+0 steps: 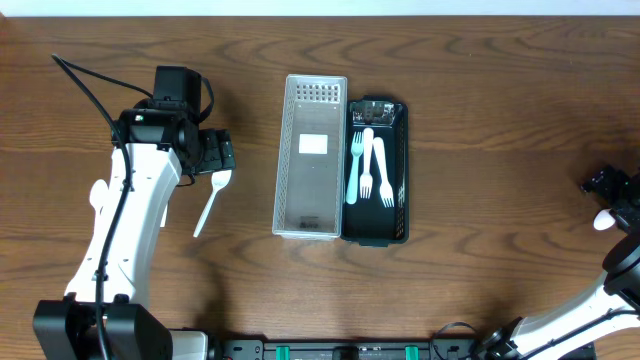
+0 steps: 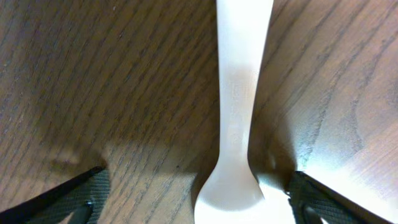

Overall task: Pack container
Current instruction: 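Reach the right gripper to the far-right white spoon and grasp it, then place the spoon into the black tray and open the right gripper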

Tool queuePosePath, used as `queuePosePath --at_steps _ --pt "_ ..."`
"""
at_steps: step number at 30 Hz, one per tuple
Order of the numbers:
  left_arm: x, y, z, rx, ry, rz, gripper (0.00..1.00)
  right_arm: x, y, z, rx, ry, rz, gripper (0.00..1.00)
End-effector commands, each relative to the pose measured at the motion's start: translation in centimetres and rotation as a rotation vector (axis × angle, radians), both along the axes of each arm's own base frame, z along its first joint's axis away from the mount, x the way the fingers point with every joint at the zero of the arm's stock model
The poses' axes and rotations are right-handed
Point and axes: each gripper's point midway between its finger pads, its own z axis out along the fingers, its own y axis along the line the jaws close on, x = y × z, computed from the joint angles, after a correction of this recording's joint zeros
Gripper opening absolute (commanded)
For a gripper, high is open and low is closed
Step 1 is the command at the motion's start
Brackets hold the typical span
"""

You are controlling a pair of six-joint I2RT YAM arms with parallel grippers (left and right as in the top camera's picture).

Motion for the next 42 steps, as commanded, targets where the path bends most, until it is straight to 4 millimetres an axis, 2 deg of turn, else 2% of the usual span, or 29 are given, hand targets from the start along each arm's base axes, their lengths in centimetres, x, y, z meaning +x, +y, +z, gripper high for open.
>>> queuePosePath --at_steps 1,4,5,19,22,24,28,31,33,35,38,40,42 --pt "0.3 0.3 1.0 0.003 -0.030 0.019 0.98 -2.4 2.3 -3.4 0.095 0.092 0.005 0.82" --pt "0.3 0.3 1.0 0.003 -0.030 0.019 0.98 -2.3 2.5 -3.4 0.110 0.083 0.006 0.56" --pt "0.3 0.3 1.0 0.003 -0.030 0.019 0.98 -2.3 2.6 -3.4 0.115 0.082 0.007 0.50" --pt "0.3 0.3 1.0 0.003 -0.030 0.019 0.98 -2.1 3.3 -3.4 0.152 0.065 0.010 0.45" --pt "0.3 0.3 1.0 0.003 -0.030 0.019 0.98 -2.2 3.8 -3.2 0.174 0.070 -0.033 0.33" --pt "0.3 0.3 1.0 0.003 -0.029 0.019 0.98 -2.1 3.9 -2.8 0.175 0.063 -0.038 0.33" --pt "0.3 0.3 1.0 0.003 -0.029 0.019 0.98 -0.6 4.0 -0.5 0.130 0.016 -0.006 0.34" --pt "0.3 0.3 1.0 0.003 -0.029 0.019 0.98 1.5 4.5 2.9 0.070 -0.055 0.045 0.34" --pt "0.3 0.3 1.0 0.003 -0.030 0.019 0.98 3.2 5.7 6.1 0.028 -0.108 0.099 0.33" --pt "0.3 0.3 1.0 0.003 -0.029 0.019 0.98 4.8 7.9 9.4 -0.005 -0.157 0.171 0.33" --pt "0.3 0.3 1.0 0.003 -0.029 0.019 0.98 6.7 12.7 13.6 -0.035 -0.224 0.298 0.33" --pt "0.3 0.3 1.0 0.003 -0.029 0.019 0.98 7.8 17.0 16.0 -0.041 -0.276 0.391 0.33" --pt "0.3 0.3 1.0 0.003 -0.029 0.019 0.98 8.5 21.4 17.5 -0.035 -0.317 0.478 0.33"
